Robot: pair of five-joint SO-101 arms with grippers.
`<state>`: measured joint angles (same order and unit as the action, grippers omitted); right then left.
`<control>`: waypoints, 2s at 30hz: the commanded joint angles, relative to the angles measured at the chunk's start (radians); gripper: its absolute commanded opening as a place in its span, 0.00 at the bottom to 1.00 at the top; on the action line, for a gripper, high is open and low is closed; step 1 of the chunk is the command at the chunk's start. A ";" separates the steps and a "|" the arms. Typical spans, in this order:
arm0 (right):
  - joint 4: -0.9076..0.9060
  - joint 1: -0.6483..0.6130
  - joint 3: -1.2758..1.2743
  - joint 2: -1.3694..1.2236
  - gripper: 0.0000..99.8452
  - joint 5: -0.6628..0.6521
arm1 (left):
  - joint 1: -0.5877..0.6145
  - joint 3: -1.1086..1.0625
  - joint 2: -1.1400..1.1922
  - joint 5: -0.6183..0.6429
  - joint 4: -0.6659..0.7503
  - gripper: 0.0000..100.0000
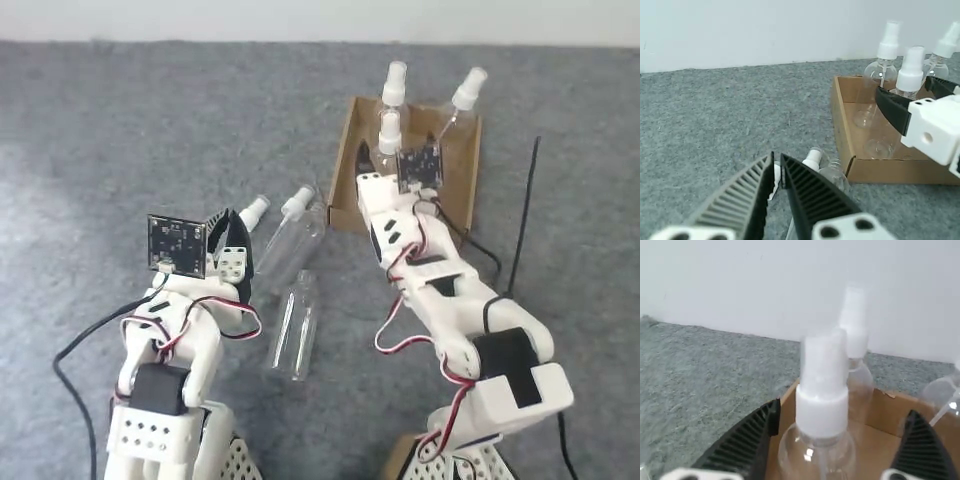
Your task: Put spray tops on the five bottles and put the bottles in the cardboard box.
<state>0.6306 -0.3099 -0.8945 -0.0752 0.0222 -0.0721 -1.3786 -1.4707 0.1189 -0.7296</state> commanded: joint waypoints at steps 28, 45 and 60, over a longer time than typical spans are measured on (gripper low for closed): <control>-1.445 -0.357 0.258 0.849 0.33 0.281 | 0.233 0.099 -0.006 -0.021 0.034 0.02; -1.328 -0.671 0.126 0.484 0.33 0.618 | 0.713 0.363 0.423 -0.322 0.012 0.02; -1.337 -0.668 0.126 0.272 0.33 0.769 | 0.707 0.496 0.574 -0.354 0.011 0.02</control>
<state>-0.7181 -0.9774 -0.7933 0.1949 0.7725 0.6368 -0.9398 -0.8953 -0.2294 -0.7296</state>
